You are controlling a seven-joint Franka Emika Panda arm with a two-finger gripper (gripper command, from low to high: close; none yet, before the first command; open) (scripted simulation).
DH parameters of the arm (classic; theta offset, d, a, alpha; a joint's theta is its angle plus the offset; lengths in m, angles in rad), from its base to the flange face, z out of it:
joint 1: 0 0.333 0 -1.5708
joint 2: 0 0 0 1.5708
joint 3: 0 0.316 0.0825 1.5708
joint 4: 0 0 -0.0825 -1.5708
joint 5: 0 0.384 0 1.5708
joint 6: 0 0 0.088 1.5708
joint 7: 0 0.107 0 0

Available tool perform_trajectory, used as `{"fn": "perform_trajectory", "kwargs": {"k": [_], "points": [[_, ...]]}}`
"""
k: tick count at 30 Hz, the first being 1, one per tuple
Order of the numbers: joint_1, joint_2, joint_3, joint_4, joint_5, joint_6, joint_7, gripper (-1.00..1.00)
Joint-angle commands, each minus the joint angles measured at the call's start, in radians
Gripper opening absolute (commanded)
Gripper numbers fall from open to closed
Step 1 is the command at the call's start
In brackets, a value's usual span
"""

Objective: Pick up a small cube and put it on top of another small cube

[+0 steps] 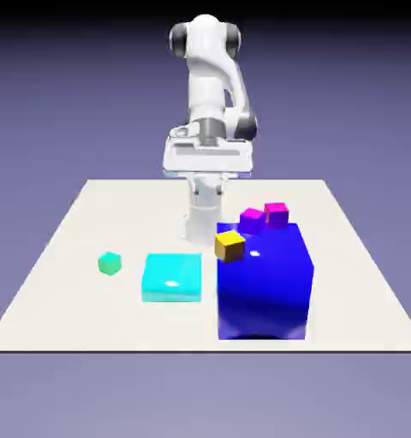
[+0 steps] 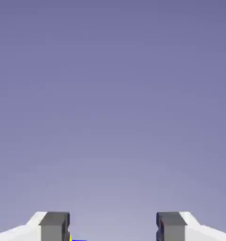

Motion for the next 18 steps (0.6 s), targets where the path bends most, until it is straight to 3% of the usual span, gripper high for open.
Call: {"fn": "perform_trajectory", "kwargs": {"k": [1, 18], "points": [[-0.036, 0.022, -0.001, 0.003, 0.016, -0.014, 0.026, 0.00], [-0.652, 0.399, -0.019, 0.046, 0.288, -0.256, 0.461, 0.00]]}}
